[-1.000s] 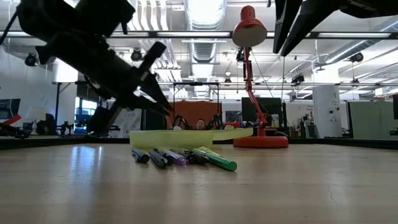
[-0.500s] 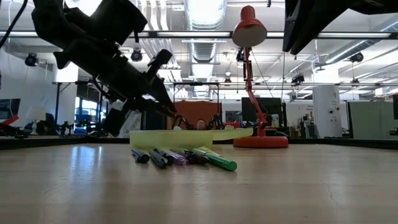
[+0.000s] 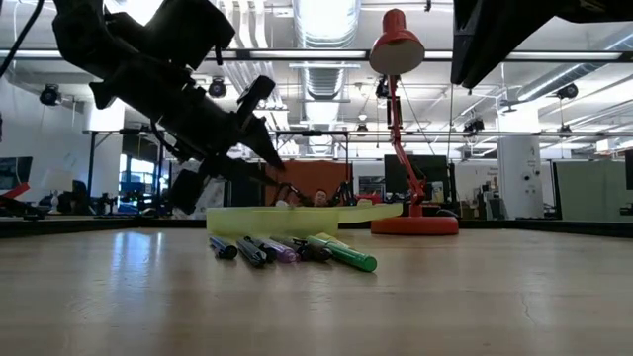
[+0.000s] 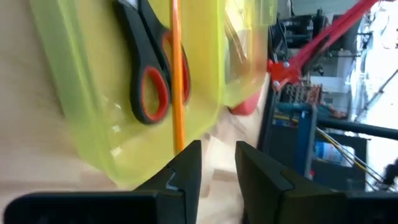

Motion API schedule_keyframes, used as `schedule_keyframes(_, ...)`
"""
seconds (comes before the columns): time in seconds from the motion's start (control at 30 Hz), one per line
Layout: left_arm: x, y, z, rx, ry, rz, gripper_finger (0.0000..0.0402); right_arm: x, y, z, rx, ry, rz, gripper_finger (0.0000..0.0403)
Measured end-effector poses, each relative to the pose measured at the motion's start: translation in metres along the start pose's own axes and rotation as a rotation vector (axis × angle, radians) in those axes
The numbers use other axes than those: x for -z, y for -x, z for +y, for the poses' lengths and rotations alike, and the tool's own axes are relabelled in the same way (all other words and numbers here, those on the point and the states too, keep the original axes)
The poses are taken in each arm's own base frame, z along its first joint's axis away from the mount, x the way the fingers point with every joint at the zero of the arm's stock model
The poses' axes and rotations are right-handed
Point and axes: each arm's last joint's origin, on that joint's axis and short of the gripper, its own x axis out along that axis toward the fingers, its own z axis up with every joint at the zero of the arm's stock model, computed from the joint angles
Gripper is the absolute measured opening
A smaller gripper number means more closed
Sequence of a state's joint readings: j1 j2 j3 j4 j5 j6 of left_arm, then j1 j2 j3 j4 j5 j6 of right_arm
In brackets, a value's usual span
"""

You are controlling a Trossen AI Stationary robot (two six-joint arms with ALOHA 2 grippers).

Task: Pick & place school supplies into a supply box
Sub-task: Put the orange pencil into the yellow supply box, then put the yellow pen into the yellow supply box

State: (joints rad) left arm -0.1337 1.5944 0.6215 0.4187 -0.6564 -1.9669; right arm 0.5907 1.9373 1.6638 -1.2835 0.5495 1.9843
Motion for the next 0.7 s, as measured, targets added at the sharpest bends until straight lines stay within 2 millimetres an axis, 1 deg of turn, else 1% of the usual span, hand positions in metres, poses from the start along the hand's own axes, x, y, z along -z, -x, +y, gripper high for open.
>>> schedule_keyframes(0.17, 0.003, 0.0, -0.002, -0.022, -0.078, 0.122, 0.0097, -0.003, -0.002, 0.001, 0.004, 0.022, -0.003, 0.0034)
schedule_keyframes(0.27, 0.005, 0.003, -0.005, -0.002, -0.113, 0.141, 0.0098, -0.004, -0.002, 0.001, 0.006, 0.045, -0.003, 0.0034)
schedule_keyframes(0.47, 0.004, 0.006, -0.017, 0.076, -0.21, 0.156, 0.0098, -0.004, -0.002, 0.001, 0.006, 0.049, -0.003, 0.0034)
schedule_keyframes(0.6, -0.001, 0.002, -0.017, 0.069, -0.26, 0.131, 0.0098, -0.004, -0.002, 0.001, 0.006, 0.048, -0.002, 0.0034)
schedule_keyframes(0.7, -0.004, 0.001, -0.013, 0.027, -0.312, 0.124, 0.0098, -0.004, -0.002, 0.001, 0.006, 0.048, -0.002, 0.0034)
